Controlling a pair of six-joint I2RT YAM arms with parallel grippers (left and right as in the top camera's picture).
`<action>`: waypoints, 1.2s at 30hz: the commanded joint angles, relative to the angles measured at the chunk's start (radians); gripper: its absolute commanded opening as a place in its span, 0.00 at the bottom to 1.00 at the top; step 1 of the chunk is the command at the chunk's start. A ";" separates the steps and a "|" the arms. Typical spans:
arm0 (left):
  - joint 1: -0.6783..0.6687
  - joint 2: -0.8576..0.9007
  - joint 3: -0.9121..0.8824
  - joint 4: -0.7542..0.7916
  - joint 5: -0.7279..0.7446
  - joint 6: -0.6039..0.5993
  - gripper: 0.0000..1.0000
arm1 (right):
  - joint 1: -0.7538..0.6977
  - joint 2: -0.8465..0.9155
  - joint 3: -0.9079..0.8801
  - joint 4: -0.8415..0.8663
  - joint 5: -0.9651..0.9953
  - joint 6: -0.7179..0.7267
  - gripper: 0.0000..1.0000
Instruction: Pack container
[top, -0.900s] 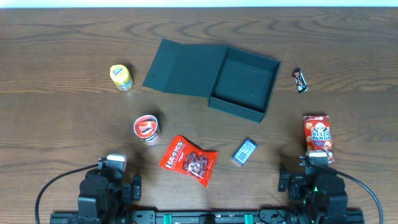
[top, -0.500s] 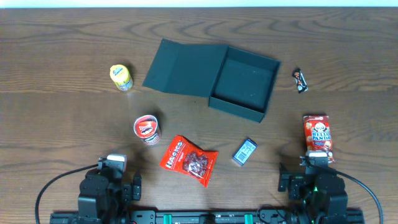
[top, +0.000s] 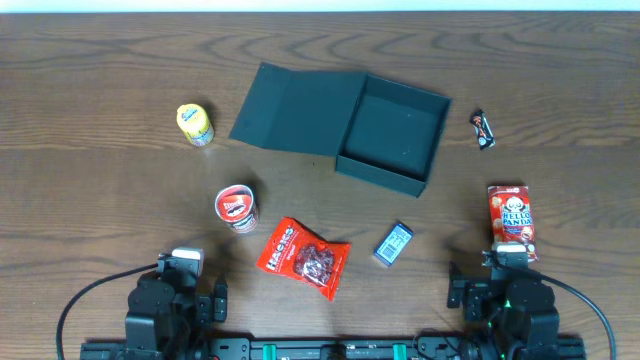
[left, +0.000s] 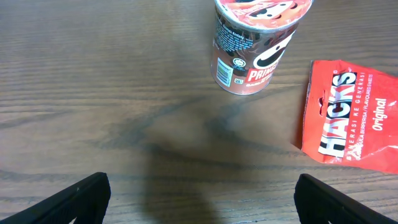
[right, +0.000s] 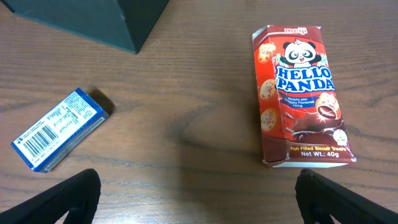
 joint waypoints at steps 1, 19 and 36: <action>0.005 -0.007 -0.031 -0.017 0.018 0.006 0.95 | -0.010 -0.007 -0.004 -0.004 -0.005 -0.008 0.99; 0.005 -0.007 -0.031 0.090 0.019 0.006 0.95 | -0.010 -0.007 -0.004 -0.004 0.007 -0.008 0.99; 0.005 -0.007 -0.031 0.060 0.018 0.007 0.95 | -0.010 -0.007 -0.004 0.011 0.007 -0.008 0.99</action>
